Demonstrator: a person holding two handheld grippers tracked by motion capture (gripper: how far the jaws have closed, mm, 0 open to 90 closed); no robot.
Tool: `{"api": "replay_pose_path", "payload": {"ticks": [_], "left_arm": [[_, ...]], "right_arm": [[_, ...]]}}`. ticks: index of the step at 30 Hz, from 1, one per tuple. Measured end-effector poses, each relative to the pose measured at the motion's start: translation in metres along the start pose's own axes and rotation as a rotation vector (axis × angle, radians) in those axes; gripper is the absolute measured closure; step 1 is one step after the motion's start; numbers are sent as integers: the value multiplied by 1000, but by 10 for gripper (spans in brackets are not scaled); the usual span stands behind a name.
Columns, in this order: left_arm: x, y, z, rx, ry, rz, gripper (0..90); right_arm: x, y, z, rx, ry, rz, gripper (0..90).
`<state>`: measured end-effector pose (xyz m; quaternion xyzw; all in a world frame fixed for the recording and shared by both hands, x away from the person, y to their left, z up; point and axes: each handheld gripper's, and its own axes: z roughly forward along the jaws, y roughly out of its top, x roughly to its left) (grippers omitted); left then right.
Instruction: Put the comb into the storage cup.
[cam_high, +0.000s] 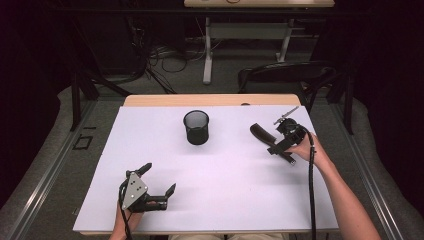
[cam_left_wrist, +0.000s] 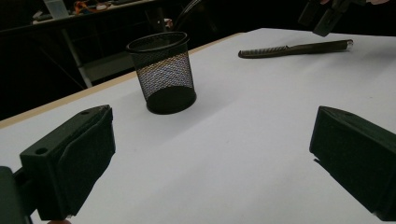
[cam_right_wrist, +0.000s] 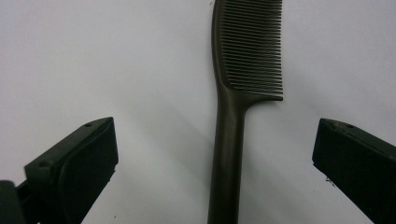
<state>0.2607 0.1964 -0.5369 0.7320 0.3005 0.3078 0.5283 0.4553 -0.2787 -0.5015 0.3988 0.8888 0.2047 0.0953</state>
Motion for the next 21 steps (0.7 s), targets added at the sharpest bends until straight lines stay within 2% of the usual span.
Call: {"api": "replay_pose_path", "payload": {"ticks": [4,7,9,10,12,13,17,18,20,21], "left_arm": [[0,0,0,-1,-3,1,2],[0,0,0,0,-2,1,1],[0,0,0,-2,-1,1,1],[0,0,0,-2,-1,1,1],[0,0,0,-1,-2,2,2],[0,0,0,-1,-2,3,2],[0,0,-1,-2,-3,4,2],[0,0,-1,-2,-3,5,1],[0,0,-1,-3,-3,5,1],[0,0,-1,-4,-3,4,2]], "right_arm": [[0,2,2,19,-17,10,8],[1,3,4,21,-30,29,54],[1,4,4,39,-38,27,144],[2,4,5,39,-37,24,157],[5,5,6,44,-53,44,244],[5,6,7,38,-62,25,280],[8,10,9,92,-88,26,396],[8,10,11,86,-85,26,426],[9,11,11,119,-102,40,479],[9,10,14,95,-97,29,501]]}}
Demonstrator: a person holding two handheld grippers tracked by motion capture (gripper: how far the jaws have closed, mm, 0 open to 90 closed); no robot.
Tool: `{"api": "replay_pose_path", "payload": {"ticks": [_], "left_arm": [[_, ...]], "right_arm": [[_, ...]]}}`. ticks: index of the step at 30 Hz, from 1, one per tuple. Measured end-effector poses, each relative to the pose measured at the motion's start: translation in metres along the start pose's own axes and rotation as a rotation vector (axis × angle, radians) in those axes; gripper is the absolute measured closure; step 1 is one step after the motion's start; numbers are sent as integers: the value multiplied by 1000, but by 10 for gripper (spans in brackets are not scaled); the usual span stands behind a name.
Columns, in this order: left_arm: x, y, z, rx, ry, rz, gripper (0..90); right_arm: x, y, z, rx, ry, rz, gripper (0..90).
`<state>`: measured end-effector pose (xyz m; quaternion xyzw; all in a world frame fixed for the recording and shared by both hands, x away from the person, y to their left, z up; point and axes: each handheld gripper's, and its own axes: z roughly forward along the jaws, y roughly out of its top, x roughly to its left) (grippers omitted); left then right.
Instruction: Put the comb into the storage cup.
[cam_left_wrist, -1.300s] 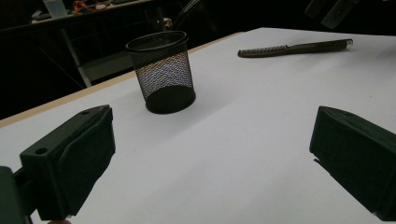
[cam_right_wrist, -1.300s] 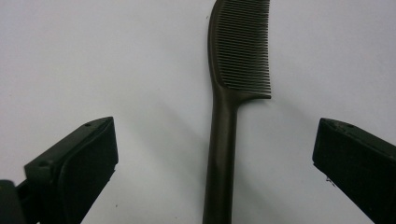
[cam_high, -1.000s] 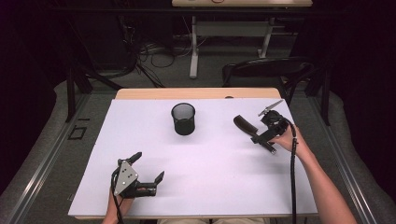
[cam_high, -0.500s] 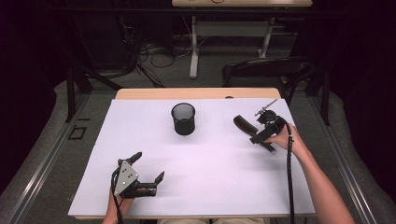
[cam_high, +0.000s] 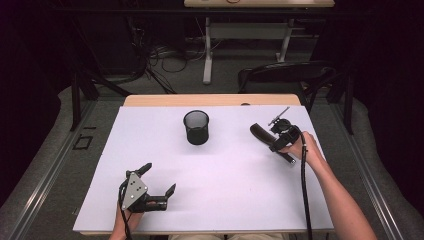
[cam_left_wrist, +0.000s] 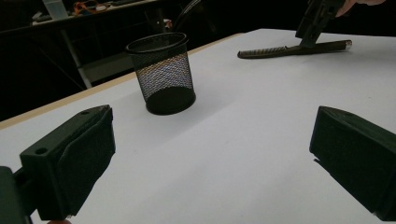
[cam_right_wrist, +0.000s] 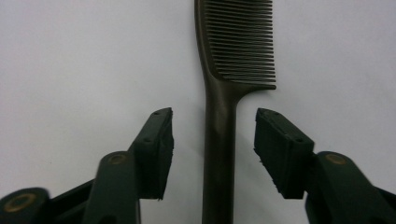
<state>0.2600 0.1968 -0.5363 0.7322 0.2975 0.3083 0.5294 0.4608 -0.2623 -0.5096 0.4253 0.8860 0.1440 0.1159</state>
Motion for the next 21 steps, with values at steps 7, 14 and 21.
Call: {"api": "replay_pose_path", "payload": {"ticks": [7,14,21], "left_arm": [[0,0,0,0,-1,2,2],[0,0,0,2,0,2,2],[0,0,0,3,1,1,1]], "right_arm": [[-1,2,6,56,-6,18,619],[-2,4,12,86,-22,31,646],[-3,4,17,82,-24,75,677]]}}
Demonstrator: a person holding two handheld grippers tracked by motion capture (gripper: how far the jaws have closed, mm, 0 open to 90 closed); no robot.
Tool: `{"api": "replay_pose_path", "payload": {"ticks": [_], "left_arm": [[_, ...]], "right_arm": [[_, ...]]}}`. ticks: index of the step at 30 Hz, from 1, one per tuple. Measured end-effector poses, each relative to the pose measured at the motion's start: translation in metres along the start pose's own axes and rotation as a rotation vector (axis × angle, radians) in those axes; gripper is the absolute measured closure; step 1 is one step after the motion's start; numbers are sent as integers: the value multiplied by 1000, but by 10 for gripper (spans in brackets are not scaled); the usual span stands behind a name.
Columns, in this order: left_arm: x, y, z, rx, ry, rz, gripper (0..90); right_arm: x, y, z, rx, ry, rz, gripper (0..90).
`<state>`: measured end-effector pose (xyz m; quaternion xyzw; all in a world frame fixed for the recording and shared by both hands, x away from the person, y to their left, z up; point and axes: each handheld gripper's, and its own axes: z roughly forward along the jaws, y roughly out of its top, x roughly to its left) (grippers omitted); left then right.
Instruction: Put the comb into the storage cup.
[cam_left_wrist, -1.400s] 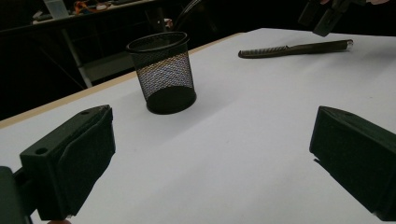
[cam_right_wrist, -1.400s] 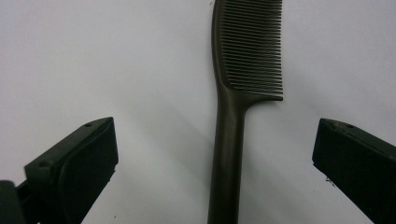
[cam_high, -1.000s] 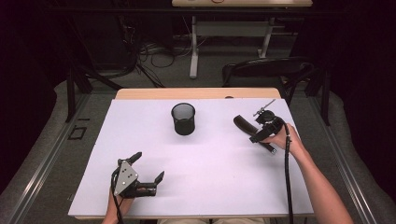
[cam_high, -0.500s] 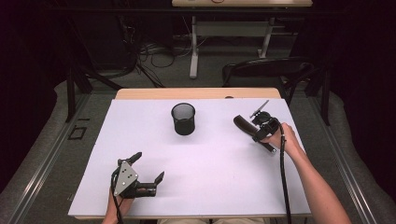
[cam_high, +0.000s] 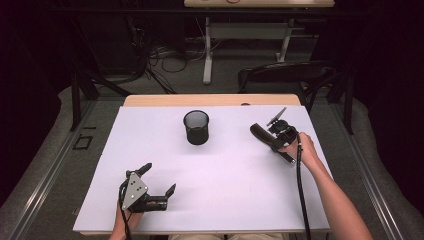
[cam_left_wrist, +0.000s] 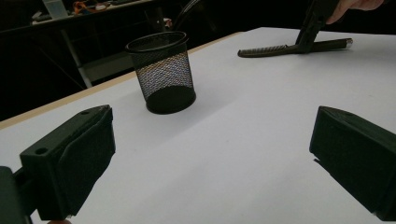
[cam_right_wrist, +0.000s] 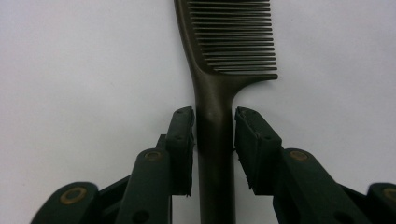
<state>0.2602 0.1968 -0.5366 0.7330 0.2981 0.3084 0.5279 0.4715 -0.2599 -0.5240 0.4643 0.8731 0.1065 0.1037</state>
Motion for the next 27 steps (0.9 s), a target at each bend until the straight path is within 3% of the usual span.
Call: {"api": "replay_pose_path", "payload": {"ticks": [4,5,6,7,9,10,27], "left_arm": [[0,0,0,0,0,1,2],[0,0,0,1,0,1,2],[0,0,0,0,0,1,2],[0,0,0,0,1,1,2],[0,0,0,0,0,2,2],[0,0,0,0,1,3,2],[0,0,1,4,2,2,2]], "right_arm": [[-1,0,2,7,7,23,717],[0,-1,3,-3,13,56,721],[-2,-1,2,9,13,40,724],[-1,-2,2,-6,20,74,726],[-4,-3,2,-22,33,62,727],[-4,-3,1,-13,39,79,727],[-8,-21,-23,-218,83,94,727]]}}
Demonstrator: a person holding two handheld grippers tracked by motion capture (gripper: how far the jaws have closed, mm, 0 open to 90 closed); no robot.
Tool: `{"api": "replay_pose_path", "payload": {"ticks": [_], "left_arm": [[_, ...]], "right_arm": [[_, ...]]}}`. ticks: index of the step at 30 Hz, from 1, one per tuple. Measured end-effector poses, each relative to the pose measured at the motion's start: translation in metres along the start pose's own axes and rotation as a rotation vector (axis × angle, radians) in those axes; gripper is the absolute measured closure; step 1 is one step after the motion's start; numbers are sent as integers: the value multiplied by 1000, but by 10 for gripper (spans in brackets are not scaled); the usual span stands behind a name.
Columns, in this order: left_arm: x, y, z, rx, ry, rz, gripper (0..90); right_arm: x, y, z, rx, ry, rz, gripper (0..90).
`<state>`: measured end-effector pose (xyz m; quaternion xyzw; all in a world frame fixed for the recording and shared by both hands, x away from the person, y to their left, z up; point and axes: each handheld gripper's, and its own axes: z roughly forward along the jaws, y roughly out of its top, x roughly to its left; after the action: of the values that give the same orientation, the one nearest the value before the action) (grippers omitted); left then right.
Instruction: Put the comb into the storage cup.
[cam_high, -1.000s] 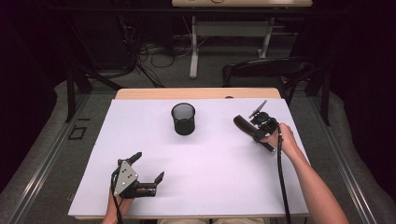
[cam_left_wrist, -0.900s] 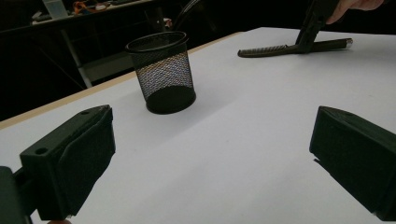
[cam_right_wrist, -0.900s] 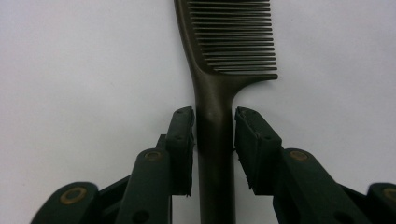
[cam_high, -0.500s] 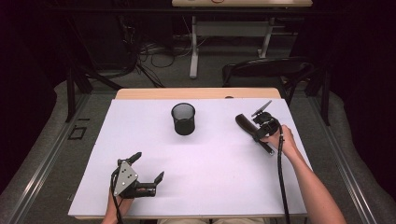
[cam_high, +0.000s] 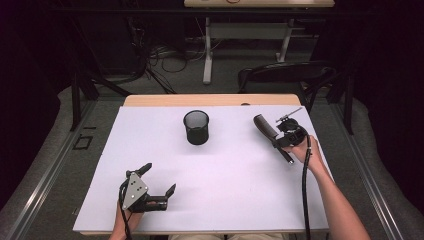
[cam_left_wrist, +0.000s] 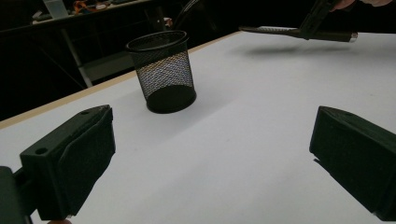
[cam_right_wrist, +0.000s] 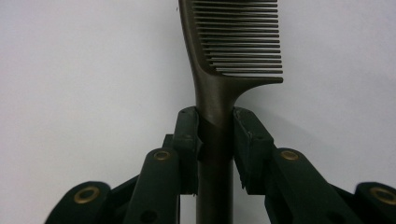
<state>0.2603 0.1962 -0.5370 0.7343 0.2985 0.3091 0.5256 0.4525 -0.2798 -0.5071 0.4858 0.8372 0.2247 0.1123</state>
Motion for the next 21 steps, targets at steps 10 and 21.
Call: {"api": "replay_pose_path", "payload": {"ticks": [10,21], "left_arm": [[0,0,1,6,-2,0,2],[1,-1,0,5,-1,-1,2]], "right_arm": [[0,-10,-14,-86,16,-10,727],[-6,-19,-20,-141,11,-6,727]]}}
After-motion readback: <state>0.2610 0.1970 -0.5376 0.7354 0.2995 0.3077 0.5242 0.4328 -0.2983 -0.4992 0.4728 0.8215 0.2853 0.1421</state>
